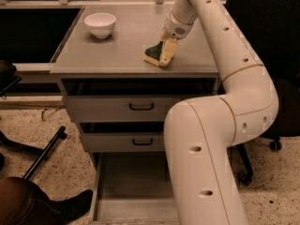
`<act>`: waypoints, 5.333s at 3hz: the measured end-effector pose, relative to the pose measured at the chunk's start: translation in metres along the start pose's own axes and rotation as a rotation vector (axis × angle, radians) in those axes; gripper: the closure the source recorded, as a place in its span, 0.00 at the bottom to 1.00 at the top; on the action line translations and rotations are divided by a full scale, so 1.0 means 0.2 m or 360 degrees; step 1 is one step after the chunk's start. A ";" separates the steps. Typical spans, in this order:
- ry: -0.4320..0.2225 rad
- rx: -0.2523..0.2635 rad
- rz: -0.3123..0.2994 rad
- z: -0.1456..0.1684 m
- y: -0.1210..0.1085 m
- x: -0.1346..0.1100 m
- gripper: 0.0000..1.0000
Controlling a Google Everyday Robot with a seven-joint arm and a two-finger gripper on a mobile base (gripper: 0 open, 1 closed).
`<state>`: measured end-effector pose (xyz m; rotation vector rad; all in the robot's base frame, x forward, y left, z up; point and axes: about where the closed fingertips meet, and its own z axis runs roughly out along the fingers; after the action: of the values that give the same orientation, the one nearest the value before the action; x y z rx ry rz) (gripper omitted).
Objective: Place sponge into bottom drawer
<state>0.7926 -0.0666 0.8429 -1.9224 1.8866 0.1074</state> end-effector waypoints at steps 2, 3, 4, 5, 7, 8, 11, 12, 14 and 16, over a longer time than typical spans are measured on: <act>0.0000 0.0000 0.0000 0.00 0.00 0.00 0.79; 0.0031 0.0074 0.0003 -0.04 -0.05 -0.04 0.99; 0.0085 0.0172 -0.0059 -0.15 -0.08 -0.09 1.00; 0.0061 0.0400 -0.0136 -0.48 -0.08 -0.10 1.00; 0.0001 0.0466 -0.0194 -0.60 -0.02 -0.23 1.00; -0.0047 0.0390 -0.0184 -0.55 0.07 -0.24 1.00; -0.0149 -0.0002 -0.0042 -0.53 0.88 -0.39 1.00; -0.0193 -0.0102 0.0090 -0.46 1.14 -0.36 1.00; -0.0212 -0.0176 0.0196 -0.38 1.33 -0.30 1.00; -0.0353 -0.0248 0.0134 0.18 1.55 -0.09 1.00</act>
Offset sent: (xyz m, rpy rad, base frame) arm 0.0000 0.0000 0.0000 0.0000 0.0000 0.0000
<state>0.5010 -0.0272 0.7390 -1.8423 1.8550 0.4865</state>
